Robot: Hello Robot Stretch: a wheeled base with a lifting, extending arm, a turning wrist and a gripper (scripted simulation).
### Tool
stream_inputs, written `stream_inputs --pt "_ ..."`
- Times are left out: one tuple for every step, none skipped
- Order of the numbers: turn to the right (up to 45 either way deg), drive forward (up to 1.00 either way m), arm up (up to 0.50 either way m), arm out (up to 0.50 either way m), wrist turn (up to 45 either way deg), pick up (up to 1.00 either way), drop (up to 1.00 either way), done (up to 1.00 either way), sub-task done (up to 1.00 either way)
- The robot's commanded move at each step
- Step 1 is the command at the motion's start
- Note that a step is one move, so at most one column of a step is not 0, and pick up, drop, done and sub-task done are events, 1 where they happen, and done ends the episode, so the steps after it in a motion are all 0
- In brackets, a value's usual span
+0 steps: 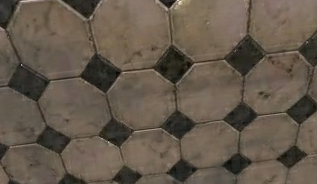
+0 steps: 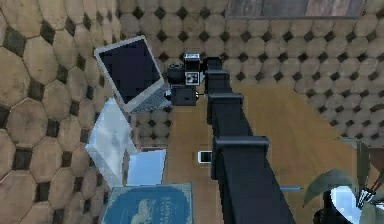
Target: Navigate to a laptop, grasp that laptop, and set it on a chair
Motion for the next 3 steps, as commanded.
stream_inputs --pt "45.0 0.00 0.00 0.00 0.0 0.00 0.00 0.00 0.00" --pt "45.0 0.00 0.00 0.00 0.0 0.00 0.00 0.00 0.00" --pt "45.0 0.00 0.00 0.00 0.0 0.00 0.00 0.00 0.00"
